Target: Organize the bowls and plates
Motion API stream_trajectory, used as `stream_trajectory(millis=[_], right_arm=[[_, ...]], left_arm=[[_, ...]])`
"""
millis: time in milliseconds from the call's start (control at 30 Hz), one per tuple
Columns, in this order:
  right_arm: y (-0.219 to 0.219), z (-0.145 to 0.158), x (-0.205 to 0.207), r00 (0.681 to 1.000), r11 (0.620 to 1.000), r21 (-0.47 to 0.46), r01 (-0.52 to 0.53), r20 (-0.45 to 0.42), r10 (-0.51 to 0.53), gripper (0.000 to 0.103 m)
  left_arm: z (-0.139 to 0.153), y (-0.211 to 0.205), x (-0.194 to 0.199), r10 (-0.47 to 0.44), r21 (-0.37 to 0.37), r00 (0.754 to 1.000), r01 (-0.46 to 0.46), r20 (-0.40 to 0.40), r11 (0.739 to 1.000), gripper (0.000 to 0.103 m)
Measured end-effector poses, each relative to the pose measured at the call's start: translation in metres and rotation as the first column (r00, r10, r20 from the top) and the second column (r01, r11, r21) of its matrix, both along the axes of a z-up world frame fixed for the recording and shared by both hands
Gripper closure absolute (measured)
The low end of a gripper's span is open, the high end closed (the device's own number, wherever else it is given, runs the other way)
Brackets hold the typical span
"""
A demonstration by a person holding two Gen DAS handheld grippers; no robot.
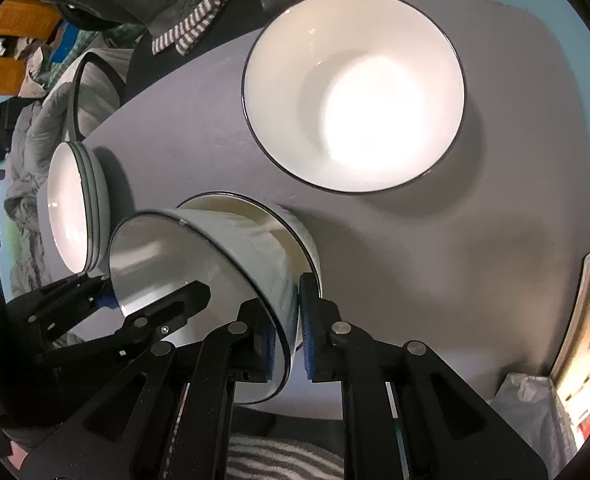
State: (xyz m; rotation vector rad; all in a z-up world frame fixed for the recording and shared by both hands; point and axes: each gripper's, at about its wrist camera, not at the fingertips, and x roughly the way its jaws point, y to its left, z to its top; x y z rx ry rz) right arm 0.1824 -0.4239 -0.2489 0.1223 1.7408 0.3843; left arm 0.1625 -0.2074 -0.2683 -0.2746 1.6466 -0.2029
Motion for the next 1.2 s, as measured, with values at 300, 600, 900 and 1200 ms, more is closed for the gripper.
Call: stream_trajectory(millis=[300,600,900,1200], right_arm=[[0.001,0.004,-0.002,1.000,1.000,0.005,0.015,0.013,-0.015,0.081],[0.008,0.024,0.001,0.994,1.000,-0.025,-0.018,0.112,0.020,0.052],[-0.007,0.032,-0.001,0.995,1.000,0.022,-0.014,0.103,0.012,0.048],[-0.028,0.046,-0.005,0.994,0.998,0.055,0.005,0.113,-0.012,0.042]], left_arm=[[0.009,-0.002,-0.005,-0.039,0.032,0.999,0.038,0.015,0.999,0.066],[0.026,0.011,-0.010,-0.005,0.037,0.998,0.003,0.060,0.999,0.039],[0.034,0.023,-0.013,0.023,0.031,0.998,-0.025,0.060,0.999,0.037],[0.056,0.028,-0.008,0.033,-0.035,0.995,-0.030,0.089,0.999,0.019]])
